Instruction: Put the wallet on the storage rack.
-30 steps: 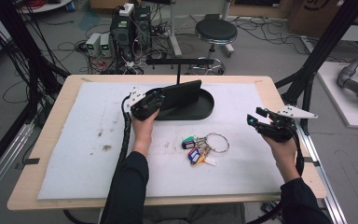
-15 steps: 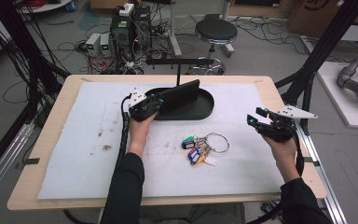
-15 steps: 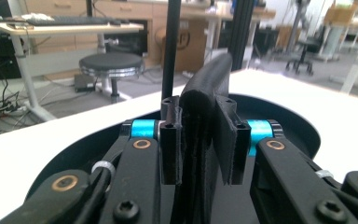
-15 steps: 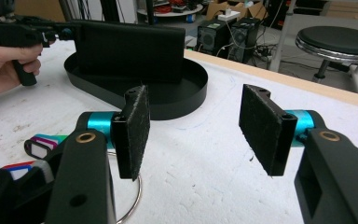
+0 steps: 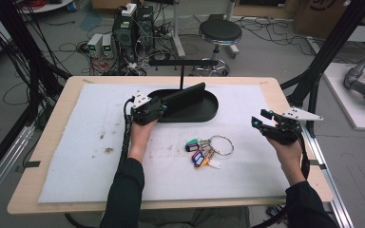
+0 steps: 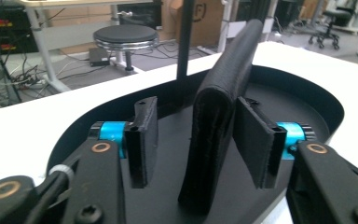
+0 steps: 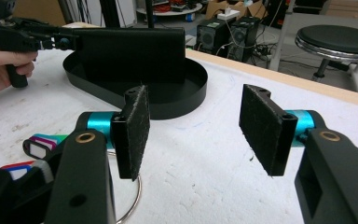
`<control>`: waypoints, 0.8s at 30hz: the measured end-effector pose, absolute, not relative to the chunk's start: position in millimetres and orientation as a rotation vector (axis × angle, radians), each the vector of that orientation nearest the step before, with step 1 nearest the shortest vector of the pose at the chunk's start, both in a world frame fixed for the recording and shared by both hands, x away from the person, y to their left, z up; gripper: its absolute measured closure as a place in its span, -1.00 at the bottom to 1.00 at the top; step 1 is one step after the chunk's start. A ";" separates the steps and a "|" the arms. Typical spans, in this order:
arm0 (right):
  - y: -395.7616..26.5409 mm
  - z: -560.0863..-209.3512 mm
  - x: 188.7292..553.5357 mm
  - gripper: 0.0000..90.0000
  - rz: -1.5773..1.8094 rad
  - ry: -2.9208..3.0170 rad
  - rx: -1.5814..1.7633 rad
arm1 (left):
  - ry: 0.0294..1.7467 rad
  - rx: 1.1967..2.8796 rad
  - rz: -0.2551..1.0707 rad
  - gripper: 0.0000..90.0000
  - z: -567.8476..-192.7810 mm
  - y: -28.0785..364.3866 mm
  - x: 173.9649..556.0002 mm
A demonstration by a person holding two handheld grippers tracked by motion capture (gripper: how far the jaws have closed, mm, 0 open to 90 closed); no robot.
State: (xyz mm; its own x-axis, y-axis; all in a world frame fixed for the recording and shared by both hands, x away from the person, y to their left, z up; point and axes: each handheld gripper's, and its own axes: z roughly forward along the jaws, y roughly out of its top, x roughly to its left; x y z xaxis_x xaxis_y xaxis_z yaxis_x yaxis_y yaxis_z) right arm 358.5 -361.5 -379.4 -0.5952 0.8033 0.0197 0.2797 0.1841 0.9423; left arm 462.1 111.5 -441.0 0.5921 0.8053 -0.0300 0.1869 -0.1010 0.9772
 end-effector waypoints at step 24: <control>-361.5 -379.6 358.9 -0.03 1.408 1.975 1.023 | 0.838 1.654 0.717 -0.21 -398.9 131.9 409.6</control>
State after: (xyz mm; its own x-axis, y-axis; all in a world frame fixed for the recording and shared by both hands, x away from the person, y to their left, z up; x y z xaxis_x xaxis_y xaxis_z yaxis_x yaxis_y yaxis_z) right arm 358.9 -361.5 -379.6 -0.5905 0.8067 0.0234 0.2852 0.1814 0.9411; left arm 409.6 131.9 -398.9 0.5671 0.8228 0.0364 0.1632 -0.1556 0.9742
